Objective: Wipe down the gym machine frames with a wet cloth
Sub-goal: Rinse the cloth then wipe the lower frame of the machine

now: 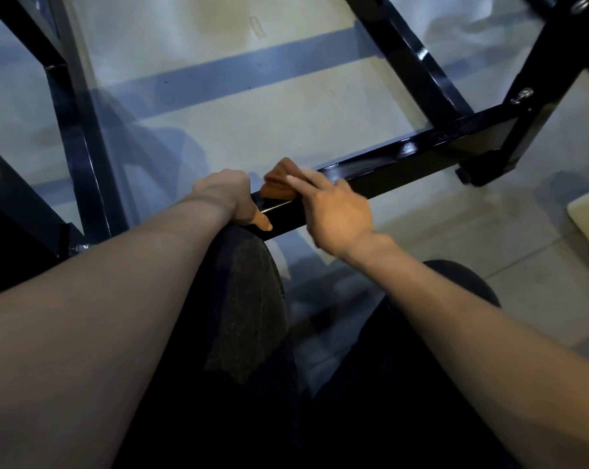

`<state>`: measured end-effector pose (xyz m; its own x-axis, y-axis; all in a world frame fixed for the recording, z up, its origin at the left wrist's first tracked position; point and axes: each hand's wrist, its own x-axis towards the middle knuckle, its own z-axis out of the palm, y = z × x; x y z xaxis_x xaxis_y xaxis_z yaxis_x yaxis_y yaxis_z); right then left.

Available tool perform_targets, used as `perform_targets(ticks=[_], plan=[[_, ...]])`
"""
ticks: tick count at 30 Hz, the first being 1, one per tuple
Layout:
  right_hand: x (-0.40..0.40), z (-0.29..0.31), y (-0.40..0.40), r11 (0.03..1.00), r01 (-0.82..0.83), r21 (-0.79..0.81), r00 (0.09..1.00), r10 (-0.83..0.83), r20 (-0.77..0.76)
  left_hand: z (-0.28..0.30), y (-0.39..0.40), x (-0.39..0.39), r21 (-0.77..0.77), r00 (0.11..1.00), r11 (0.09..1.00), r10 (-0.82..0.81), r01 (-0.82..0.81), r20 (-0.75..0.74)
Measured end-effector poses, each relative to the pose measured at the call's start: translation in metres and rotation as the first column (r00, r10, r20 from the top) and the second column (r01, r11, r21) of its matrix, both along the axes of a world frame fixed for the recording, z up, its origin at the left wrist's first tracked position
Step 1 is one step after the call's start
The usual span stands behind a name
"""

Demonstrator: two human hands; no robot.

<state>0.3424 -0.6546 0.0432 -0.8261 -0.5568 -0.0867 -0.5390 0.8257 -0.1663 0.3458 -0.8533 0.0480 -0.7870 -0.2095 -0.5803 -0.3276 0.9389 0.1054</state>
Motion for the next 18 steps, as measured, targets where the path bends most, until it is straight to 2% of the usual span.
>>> perform_targets(ticks=[3, 6, 8, 10, 12, 14, 16, 18], plan=[[-0.042, 0.002, 0.038, 0.983, 0.182, 0.013, 0.983, -0.183, 0.016, 0.002, 0.000, 0.001, -0.011, 1.000, 1.000, 0.003, -0.003, -0.002], [-0.075, 0.000, 0.075, 0.868, 0.494, -0.052, 0.869, -0.491, 0.064, 0.003, -0.001, 0.001, 0.001, 1.000, 1.000, 0.015, -0.015, 0.019], [-0.077, -0.001, 0.065, 0.830, 0.557, -0.029, 0.829, -0.555, 0.063, 0.004, -0.001, 0.001, 0.000, 1.000, 1.000, 0.008, -0.008, 0.021], [-0.060, 0.000, 0.035, 0.891, 0.454, -0.021, 0.890, -0.452, 0.067, 0.002, -0.001, 0.001, -0.004, 1.000, 1.000, 0.003, -0.003, 0.020], [-0.027, 0.003, 0.003, 0.962, 0.270, -0.038, 0.961, -0.267, 0.075, 0.002, -0.001, 0.000, -0.007, 1.000, 1.000, 0.002, -0.002, 0.007], [0.002, 0.005, -0.009, 0.993, 0.106, -0.057, 0.991, -0.101, 0.085, 0.001, -0.001, 0.000, -0.013, 1.000, 1.000, 0.002, -0.002, -0.001], [0.000, 0.011, 0.002, 0.996, 0.037, -0.085, 0.997, -0.030, 0.076, 0.002, 0.000, 0.001, -0.016, 1.000, 1.000, 0.004, -0.004, -0.006], [-0.029, 0.012, 0.027, 0.993, 0.086, -0.081, 0.995, -0.081, 0.065, 0.001, 0.000, 0.002, -0.020, 1.000, 1.000, -0.002, 0.002, -0.009]])
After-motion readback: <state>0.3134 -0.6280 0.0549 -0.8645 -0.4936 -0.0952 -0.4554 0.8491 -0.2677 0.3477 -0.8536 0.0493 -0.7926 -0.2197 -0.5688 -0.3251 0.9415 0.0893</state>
